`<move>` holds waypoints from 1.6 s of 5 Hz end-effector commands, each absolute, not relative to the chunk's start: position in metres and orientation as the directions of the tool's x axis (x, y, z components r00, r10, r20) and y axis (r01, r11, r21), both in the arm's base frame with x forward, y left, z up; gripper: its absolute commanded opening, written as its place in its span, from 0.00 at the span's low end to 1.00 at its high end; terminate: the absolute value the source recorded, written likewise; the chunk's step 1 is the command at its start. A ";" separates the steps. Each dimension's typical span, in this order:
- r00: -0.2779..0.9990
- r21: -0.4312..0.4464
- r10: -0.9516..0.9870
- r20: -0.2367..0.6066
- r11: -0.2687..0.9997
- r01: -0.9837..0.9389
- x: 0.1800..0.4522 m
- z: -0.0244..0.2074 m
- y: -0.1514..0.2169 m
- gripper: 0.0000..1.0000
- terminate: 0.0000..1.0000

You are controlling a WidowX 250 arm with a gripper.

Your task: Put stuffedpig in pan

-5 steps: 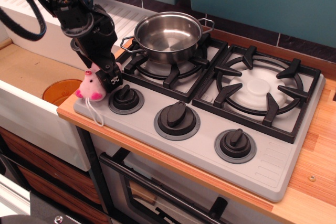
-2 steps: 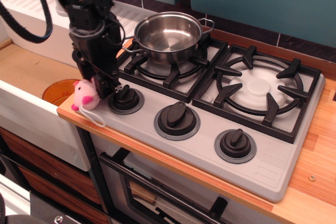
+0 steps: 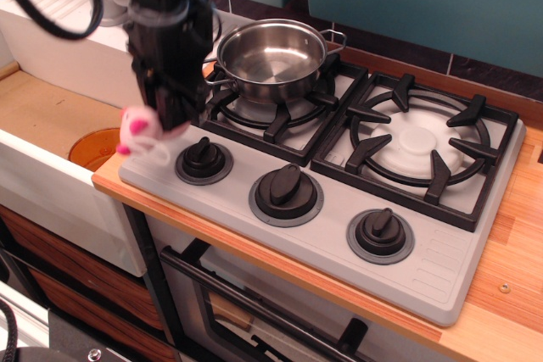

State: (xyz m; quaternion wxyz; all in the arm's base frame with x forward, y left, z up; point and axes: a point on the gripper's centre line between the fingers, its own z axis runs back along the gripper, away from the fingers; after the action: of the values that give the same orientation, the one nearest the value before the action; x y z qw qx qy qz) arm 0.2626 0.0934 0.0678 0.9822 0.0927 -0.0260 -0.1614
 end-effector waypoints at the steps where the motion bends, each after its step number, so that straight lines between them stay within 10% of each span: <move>1: 0.935 0.246 -0.351 0.045 0.911 0.330 0.296 0.125 0.080 0.00 0.00; 5: 0.912 0.221 -0.405 0.063 0.897 0.383 0.362 0.133 0.040 0.00 0.00; 6: 0.903 0.228 -0.423 0.070 0.888 0.398 0.366 0.133 0.038 1.00 0.00; 8: 0.899 0.236 -0.430 0.080 0.885 0.402 0.372 0.142 0.032 1.00 0.00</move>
State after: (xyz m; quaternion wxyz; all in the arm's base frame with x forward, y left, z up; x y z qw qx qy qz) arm 0.3645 0.0331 0.1272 0.9711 0.0991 -0.0396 -0.2135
